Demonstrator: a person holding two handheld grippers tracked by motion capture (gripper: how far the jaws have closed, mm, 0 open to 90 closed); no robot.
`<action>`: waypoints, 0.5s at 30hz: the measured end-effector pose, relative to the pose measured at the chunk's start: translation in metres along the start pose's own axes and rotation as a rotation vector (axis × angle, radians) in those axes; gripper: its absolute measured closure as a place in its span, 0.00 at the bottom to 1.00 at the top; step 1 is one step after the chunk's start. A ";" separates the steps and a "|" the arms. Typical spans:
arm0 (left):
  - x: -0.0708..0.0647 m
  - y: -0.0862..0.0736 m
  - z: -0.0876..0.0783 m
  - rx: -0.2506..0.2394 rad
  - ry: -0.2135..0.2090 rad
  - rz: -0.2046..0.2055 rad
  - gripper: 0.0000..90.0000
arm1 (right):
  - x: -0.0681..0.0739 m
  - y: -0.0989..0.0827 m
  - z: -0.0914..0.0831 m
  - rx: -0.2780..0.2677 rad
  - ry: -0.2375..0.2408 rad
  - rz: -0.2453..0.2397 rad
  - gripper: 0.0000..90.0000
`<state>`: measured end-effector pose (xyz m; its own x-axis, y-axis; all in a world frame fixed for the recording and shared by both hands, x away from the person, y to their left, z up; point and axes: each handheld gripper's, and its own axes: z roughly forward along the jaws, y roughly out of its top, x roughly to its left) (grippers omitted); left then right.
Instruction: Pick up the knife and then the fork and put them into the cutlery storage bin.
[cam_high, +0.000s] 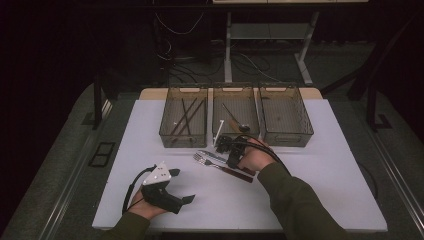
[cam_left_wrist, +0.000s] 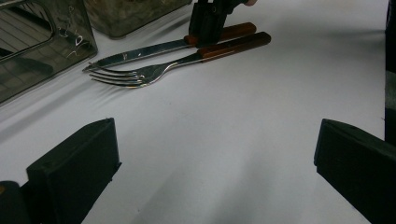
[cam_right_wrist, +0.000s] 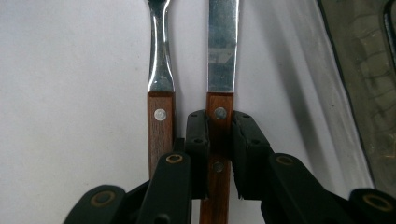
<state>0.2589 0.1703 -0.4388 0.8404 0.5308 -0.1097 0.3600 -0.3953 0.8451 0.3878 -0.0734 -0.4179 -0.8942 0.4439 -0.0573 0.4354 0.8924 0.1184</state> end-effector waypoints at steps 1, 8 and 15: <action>0.000 0.000 0.000 0.000 0.000 -0.002 0.00 | 0.001 0.000 0.000 -0.001 -0.003 -0.003 0.87; 0.001 0.000 -0.001 0.006 0.001 0.006 0.00 | -0.005 -0.009 -0.002 -0.052 0.036 0.029 0.87; 0.001 0.000 -0.001 0.007 0.002 0.004 0.00 | -0.012 -0.027 -0.010 -0.125 0.069 0.057 0.87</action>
<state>0.2591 0.1712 -0.4382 0.8409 0.5308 -0.1054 0.3598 -0.4029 0.8416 0.3853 -0.1036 -0.4106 -0.8754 0.4830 0.0203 0.4730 0.8471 0.2421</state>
